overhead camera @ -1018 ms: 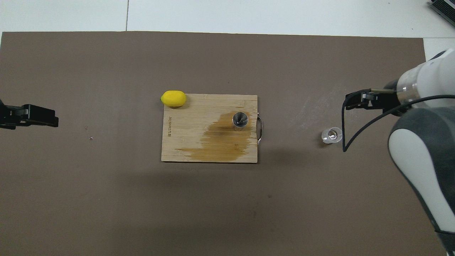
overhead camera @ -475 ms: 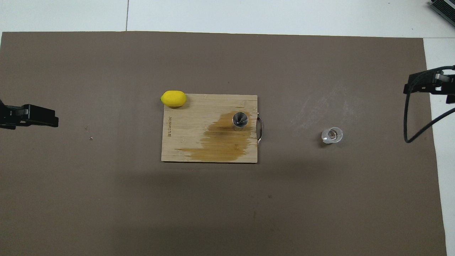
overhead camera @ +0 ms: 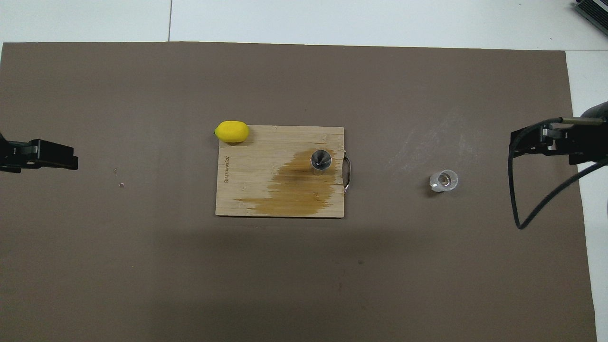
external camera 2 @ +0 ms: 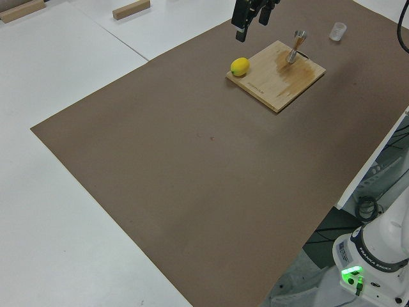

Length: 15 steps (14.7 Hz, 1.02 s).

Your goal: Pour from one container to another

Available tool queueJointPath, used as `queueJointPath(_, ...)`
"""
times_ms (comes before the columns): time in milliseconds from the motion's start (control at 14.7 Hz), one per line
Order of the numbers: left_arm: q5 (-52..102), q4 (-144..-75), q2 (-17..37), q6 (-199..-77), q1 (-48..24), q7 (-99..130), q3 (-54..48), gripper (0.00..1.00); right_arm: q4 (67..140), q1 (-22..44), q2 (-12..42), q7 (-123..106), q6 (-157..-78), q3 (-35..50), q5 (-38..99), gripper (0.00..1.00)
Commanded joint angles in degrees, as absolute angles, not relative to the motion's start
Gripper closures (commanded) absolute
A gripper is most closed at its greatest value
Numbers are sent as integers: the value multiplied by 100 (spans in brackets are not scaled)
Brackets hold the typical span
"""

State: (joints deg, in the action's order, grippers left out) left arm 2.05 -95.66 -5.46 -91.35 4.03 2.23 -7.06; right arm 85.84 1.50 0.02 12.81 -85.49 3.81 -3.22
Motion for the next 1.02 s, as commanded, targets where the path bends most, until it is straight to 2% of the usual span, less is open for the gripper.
queueJointPath(0,272,-9756,-721,-9158,413,264,-686,0,8517,211,53,1266,-8446,413,-527,0)
queueJointPath(204,272,-9756,-721,-9158,413,264,-686,0,8446,220,114,1501,-8463,439,-476,0)
queueJointPath(611,272,-9756,-729,-9158,413,264,-686,0,8920,123,-210,1793,-8464,483,17,0)
queueJointPath(950,272,-9756,-721,-9158,413,264,-686,0,9053,114,-272,1723,-8631,466,9,0)
